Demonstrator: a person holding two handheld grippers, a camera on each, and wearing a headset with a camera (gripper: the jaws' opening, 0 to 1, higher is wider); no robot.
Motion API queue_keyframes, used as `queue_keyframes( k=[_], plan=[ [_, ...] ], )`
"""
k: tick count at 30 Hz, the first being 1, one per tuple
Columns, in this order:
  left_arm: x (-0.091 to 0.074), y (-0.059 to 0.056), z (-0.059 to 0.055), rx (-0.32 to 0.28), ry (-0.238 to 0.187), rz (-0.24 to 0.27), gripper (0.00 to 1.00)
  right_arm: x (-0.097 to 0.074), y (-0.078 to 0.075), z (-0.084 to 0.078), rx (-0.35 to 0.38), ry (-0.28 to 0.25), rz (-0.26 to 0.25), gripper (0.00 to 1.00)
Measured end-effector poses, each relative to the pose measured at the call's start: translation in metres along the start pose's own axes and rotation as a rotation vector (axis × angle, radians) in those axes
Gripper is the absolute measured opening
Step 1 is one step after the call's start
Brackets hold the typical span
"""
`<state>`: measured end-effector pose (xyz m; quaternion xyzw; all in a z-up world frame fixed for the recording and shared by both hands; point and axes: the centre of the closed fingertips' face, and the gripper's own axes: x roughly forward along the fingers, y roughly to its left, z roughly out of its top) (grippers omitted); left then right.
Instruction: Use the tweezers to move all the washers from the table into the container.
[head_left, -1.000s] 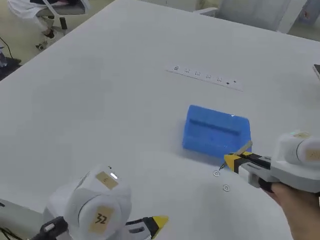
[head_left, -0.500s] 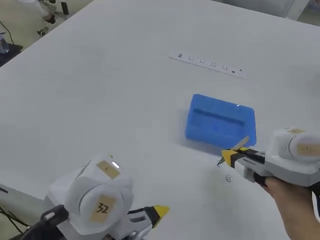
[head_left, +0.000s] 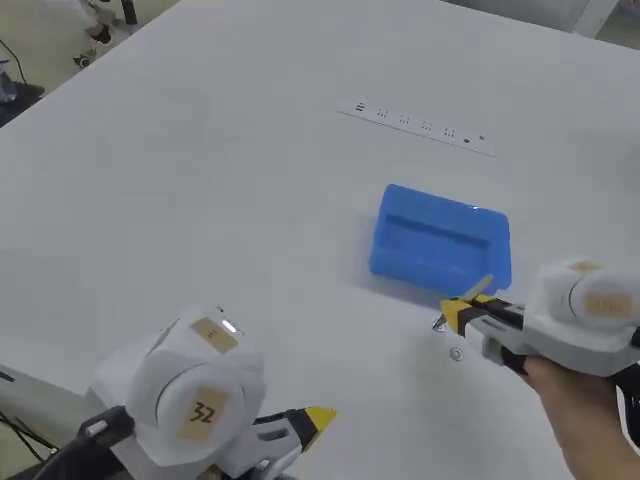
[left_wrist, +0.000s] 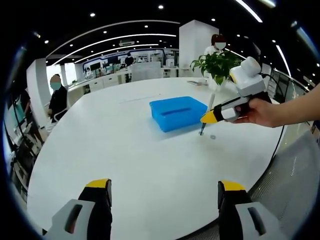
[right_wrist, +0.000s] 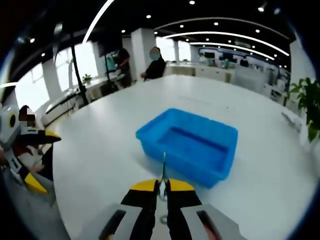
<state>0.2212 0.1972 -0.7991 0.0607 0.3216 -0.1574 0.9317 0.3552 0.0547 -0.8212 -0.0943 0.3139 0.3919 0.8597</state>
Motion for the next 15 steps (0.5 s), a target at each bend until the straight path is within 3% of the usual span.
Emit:
queue_keyframes(
  k=[15],
  plan=[
    [-0.0006,0.0016,0.0018,0.0,-0.013,0.008,0.89,0.0007,0.0,0.0008,0.034,-0.003,-0.027,0.03]
  ],
)
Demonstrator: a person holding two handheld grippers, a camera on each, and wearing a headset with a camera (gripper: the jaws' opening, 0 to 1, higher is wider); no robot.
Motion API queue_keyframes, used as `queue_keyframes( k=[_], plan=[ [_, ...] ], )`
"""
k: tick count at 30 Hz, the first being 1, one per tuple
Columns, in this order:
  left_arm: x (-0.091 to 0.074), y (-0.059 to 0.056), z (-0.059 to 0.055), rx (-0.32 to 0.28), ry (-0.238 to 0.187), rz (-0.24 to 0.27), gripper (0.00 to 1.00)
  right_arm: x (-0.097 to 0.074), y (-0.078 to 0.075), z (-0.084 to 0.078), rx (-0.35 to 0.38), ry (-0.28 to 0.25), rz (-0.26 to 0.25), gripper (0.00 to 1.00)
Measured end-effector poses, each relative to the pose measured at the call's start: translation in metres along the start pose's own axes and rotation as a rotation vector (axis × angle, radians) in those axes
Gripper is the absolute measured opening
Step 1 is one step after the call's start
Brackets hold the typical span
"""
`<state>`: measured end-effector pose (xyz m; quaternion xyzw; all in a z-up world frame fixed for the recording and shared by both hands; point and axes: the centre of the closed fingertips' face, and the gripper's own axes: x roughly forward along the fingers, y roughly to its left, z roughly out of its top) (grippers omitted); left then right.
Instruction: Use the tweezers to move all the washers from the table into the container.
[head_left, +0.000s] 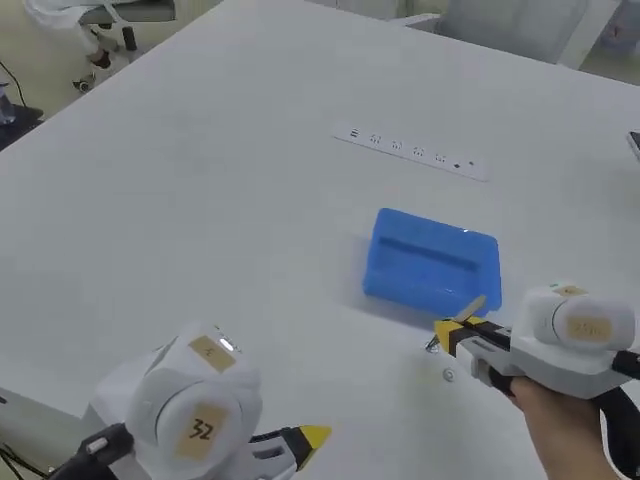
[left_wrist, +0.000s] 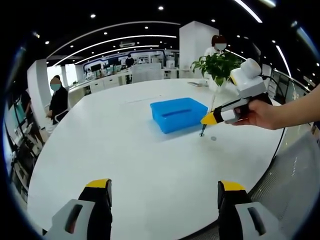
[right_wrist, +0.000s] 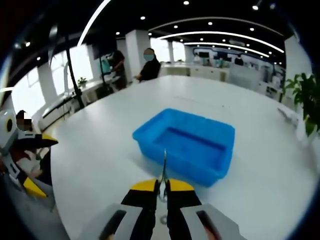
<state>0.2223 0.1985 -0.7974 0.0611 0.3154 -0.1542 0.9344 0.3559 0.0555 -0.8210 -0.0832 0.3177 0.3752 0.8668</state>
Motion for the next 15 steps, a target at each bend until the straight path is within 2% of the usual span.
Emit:
queue_keyframes(
  k=[7,15],
  plan=[
    [-0.001,0.001,0.001,0.0,-0.008,0.006,0.89,0.003,0.0,0.002,-0.041,0.052,0.017,0.03],
    [-0.002,0.003,0.002,-0.004,-0.015,0.014,0.89,-0.009,0.002,0.022,-0.056,0.015,0.031,0.03]
  ],
)
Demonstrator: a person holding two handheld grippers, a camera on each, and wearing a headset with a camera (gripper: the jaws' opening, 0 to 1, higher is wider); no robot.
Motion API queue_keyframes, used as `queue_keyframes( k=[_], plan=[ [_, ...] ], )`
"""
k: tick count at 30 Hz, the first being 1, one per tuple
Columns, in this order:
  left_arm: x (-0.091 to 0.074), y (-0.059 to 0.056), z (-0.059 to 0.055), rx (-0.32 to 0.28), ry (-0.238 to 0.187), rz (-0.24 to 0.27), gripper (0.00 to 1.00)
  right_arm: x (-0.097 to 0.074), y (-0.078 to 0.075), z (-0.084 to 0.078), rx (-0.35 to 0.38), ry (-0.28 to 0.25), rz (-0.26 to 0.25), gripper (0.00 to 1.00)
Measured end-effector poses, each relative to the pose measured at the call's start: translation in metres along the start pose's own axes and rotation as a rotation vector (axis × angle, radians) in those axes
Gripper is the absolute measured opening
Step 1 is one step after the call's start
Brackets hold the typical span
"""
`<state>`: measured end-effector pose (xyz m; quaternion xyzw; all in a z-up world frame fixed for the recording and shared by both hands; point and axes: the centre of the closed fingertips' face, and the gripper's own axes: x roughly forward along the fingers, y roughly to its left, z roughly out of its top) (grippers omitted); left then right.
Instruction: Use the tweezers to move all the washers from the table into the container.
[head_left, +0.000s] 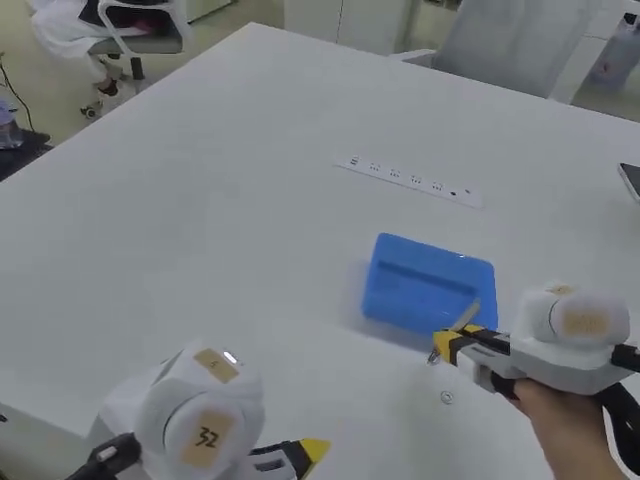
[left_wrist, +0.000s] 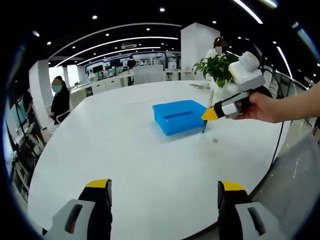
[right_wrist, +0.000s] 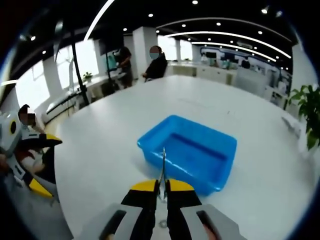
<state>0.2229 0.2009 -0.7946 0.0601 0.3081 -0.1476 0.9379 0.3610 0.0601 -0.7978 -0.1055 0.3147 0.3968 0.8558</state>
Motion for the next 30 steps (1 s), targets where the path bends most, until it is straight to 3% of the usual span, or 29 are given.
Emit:
queue_keyframes(
  k=[9,20,30],
  plan=[
    [0.0,-0.001,0.0,0.004,0.001,-0.006,0.89,-0.013,-0.001,0.022,-0.024,-0.038,0.009,0.03],
    [0.0,-0.003,0.001,0.001,-0.005,-0.016,0.9,-0.017,-0.007,0.049,-0.061,-0.076,0.015,0.03],
    [0.0,-0.002,-0.001,-0.003,0.004,-0.012,0.89,-0.007,-0.015,0.064,-0.075,-0.093,0.009,0.03]
  ],
)
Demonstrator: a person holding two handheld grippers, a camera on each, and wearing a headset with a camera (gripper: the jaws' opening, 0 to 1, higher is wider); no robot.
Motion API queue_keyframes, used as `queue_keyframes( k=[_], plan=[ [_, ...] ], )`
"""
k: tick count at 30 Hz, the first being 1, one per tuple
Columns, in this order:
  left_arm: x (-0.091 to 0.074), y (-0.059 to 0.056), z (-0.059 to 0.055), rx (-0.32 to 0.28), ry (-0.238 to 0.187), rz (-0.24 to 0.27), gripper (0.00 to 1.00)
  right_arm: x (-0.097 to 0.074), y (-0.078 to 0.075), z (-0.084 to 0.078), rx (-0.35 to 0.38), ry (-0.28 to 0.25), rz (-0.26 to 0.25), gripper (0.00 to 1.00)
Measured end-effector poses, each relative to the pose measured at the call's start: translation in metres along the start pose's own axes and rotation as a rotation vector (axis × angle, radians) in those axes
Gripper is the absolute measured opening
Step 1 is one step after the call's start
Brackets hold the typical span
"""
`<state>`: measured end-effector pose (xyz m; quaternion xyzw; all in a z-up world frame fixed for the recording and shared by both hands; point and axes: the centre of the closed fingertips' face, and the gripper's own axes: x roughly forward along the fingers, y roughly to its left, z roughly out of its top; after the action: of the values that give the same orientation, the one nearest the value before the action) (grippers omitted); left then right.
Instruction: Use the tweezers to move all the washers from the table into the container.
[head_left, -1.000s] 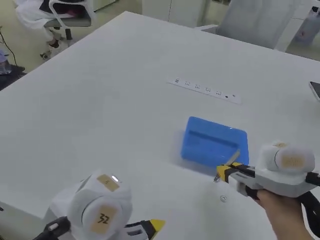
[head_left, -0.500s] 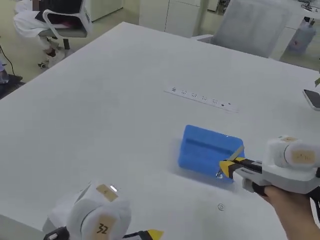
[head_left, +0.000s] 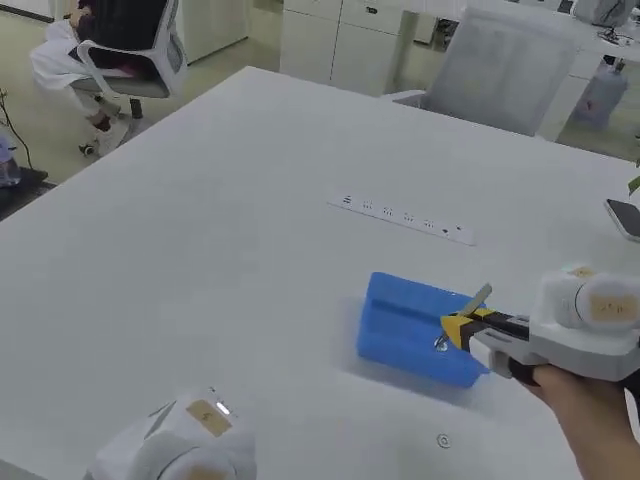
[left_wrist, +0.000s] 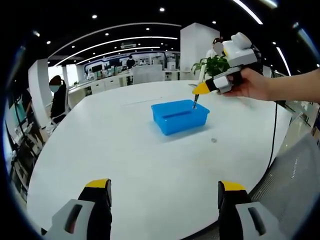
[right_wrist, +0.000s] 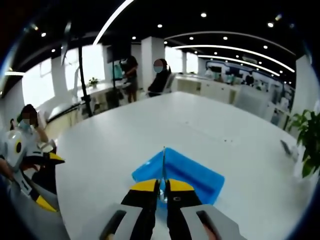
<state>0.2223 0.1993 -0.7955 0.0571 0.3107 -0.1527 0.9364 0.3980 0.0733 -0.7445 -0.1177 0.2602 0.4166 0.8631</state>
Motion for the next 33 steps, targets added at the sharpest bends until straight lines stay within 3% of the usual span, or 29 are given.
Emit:
queue_keyframes(
  k=[12,19,33],
  plan=[
    [0.0,-0.001,-0.001,0.012,0.007,-0.002,0.89,0.03,-0.028,-0.019,0.051,0.059,-0.037,0.03],
    [0.0,-0.002,-0.003,0.022,0.017,-0.003,0.89,0.044,-0.033,-0.032,0.101,0.094,-0.042,0.03],
    [0.001,-0.001,-0.004,0.021,0.022,-0.001,0.89,0.055,-0.032,-0.051,0.115,0.144,-0.037,0.03]
  ],
)
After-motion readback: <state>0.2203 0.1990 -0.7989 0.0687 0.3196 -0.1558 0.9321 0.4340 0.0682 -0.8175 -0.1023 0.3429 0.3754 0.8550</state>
